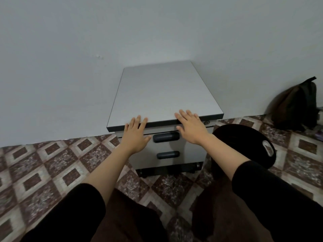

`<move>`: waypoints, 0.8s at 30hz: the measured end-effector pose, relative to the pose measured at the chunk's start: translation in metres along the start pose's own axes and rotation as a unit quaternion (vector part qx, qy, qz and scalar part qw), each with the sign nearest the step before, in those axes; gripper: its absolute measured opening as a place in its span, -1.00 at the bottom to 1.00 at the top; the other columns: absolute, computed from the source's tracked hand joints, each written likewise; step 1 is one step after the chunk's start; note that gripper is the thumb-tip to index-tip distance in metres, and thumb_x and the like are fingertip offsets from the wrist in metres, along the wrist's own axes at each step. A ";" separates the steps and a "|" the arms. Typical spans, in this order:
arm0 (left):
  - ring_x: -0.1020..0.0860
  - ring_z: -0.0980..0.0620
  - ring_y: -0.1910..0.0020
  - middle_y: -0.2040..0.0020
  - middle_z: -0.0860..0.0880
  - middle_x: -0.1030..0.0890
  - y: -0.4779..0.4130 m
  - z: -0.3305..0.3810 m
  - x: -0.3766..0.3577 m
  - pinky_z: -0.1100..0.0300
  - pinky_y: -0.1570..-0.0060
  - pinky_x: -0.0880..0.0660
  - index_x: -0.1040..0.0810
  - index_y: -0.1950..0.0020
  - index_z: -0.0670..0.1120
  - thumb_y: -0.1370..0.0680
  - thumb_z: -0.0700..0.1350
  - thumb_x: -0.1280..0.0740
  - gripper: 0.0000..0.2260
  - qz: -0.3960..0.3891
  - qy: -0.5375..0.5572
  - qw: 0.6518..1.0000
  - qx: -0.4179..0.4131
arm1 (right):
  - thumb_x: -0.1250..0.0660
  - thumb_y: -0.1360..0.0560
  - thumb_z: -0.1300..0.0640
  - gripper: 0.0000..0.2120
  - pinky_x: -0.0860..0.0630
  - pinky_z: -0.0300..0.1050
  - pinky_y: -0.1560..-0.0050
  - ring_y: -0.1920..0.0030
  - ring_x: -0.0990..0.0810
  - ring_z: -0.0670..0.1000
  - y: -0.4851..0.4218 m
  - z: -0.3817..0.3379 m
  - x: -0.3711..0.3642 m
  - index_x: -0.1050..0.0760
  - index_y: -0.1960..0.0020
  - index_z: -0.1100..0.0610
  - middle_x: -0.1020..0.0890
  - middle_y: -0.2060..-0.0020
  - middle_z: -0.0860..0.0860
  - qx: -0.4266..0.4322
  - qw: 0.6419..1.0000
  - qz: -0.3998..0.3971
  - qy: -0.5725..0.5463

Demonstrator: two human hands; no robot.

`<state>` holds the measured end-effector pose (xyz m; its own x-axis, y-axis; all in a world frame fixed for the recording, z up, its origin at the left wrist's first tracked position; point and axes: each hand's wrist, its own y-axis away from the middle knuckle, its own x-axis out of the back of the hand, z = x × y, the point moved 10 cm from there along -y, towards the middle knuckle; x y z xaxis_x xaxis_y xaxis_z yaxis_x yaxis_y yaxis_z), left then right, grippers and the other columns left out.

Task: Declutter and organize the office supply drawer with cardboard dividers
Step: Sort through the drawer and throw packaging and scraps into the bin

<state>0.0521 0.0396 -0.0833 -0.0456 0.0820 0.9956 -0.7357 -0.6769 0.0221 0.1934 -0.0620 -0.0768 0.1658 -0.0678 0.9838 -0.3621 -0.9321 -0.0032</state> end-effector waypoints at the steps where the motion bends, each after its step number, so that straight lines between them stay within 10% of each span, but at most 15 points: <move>1: 0.17 -0.09 -0.52 -0.55 -0.09 0.15 0.002 0.000 0.000 -0.01 -0.45 0.17 0.14 -0.54 -0.02 -0.61 0.09 -0.11 -0.39 0.003 -0.003 1.000 -0.001 | 0.00 -0.64 0.03 -0.48 0.16 0.02 -0.48 -0.53 0.11 0.09 0.000 0.000 0.000 0.08 -0.55 0.06 0.06 -0.54 0.05 0.000 1.000 0.002 -0.001; 15: 0.21 -0.11 -0.51 -0.55 -0.10 0.12 0.016 0.008 -0.008 0.10 -0.45 0.09 0.09 -0.54 -0.10 -0.57 -0.03 -0.24 -0.33 0.108 0.060 0.992 -0.016 | -0.06 -0.62 -0.04 -0.46 0.11 0.10 -0.48 -0.53 0.06 0.10 0.011 -0.003 -0.003 -0.03 -0.53 0.10 -0.05 -0.53 0.03 -0.013 0.996 0.086 -0.006; 20: -0.19 -0.21 -0.44 -0.46 -0.23 -0.23 0.043 0.018 -0.018 0.04 -0.35 -0.21 -0.38 -0.35 -0.22 -0.48 -0.24 -0.34 -0.55 0.255 0.119 0.956 -0.083 | -0.26 -0.51 0.12 -0.75 -0.48 0.02 -0.16 -0.14 -0.57 0.14 0.046 -0.007 -0.017 -0.59 -0.02 0.28 -0.62 -0.07 0.17 -0.010 0.925 0.314 -0.214; 24: -0.40 -0.14 -0.29 -0.34 -0.18 -0.39 0.049 0.000 -0.110 0.12 -0.19 -0.39 -0.43 -0.29 -0.18 -0.54 -0.19 -0.30 -0.68 0.102 0.250 0.962 0.023 | -0.30 -0.54 0.05 -0.75 -0.41 -0.21 0.23 0.18 -0.59 0.05 0.040 0.001 -0.109 -0.61 0.07 0.24 -0.63 0.21 0.08 -0.091 0.938 0.140 -0.302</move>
<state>0.0212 -0.0027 -0.1917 -0.5145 0.2780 0.8112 -0.6462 -0.7476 -0.1537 0.1621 -0.0920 -0.1843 0.5105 -0.5424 0.6673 -0.6108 -0.7749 -0.1626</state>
